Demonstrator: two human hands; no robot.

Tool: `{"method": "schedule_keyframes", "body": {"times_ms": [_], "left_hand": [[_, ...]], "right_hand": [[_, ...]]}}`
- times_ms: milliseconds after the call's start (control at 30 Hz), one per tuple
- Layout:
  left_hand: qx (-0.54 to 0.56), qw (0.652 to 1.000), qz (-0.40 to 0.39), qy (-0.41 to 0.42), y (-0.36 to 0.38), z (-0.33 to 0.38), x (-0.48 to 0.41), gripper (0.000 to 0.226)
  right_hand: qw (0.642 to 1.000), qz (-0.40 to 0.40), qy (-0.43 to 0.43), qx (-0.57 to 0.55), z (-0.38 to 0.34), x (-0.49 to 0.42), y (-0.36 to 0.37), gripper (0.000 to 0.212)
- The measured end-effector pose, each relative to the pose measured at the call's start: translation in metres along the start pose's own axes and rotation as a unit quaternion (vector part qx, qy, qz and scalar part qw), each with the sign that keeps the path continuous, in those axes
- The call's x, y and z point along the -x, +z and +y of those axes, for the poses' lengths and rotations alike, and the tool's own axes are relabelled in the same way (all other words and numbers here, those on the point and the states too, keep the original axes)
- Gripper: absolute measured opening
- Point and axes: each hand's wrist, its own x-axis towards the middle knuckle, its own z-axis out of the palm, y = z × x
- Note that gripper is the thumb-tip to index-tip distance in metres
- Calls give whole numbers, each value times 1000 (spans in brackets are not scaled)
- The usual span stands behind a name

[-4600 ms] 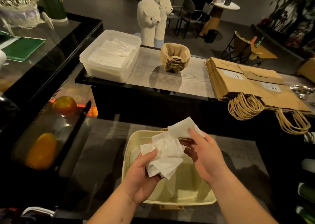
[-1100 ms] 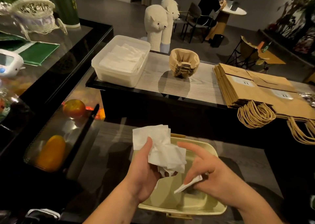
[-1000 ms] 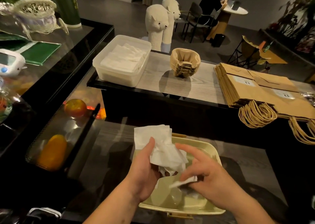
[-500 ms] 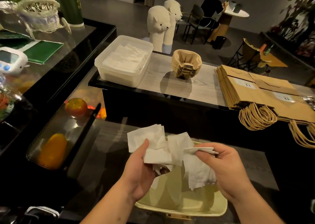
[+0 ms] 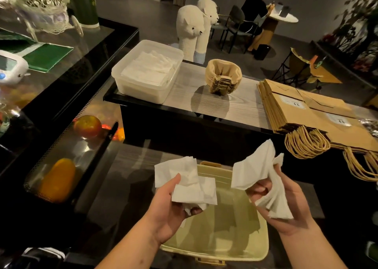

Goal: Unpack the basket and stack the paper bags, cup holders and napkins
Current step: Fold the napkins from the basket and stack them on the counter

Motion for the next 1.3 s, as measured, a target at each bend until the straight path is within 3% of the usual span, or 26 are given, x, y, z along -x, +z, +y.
{"method": "schedule_keyframes", "body": {"times_ms": [133, 267, 333, 400, 433, 533, 633, 767, 833, 933, 1000, 1100, 1300], "left_hand": [[-43, 998, 4, -38, 6, -11, -3, 36], [-72, 994, -33, -70, 16, -19, -2, 52], [-78, 993, -63, -70, 17, -20, -3, 53], [-76, 992, -87, -55, 13, -21, -4, 50], [-74, 992, -95, -45, 12, -20, -3, 50], [-76, 991, -107, -20, 7, -18, -2, 52], [-69, 994, -80, 13, 4, -18, -3, 52], [-118, 991, -56, 35, 1, -16, -4, 44], [-162, 985, -48, 29, 0, -16, -4, 39], [-187, 980, -63, 6, 2, -20, -5, 34], [-176, 981, -79, -8, 5, -23, -4, 32], [-173, 981, -90, -13, 11, -27, 0, 24], [-148, 986, -73, -19, 5, -26, 2, 27]], "right_hand": [[994, -92, 41, -28, 4, -11, 21, 57], [995, -57, 73, 48, 12, -20, 35, 55], [989, -94, 94, 59, 27, -25, 43, 65], [983, -26, 131, 125, 28, -28, 31, 91], [977, -11, 141, 157, 26, -27, 24, 90], [955, 14, 155, 252, 15, -21, 23, 46], [920, 29, 125, 369, 5, -16, 27, 18], [881, 50, 11, 470, -12, -12, 37, 13], [871, -11, -42, 489, -30, -12, 50, 16], [795, -125, -71, 589, -52, -24, 80, 22], [753, -178, -28, 633, -54, -44, 99, 15], [690, -209, 41, 692, -37, -79, 111, 8], [514, -272, 132, 803, -5, -112, 101, 16]]}}
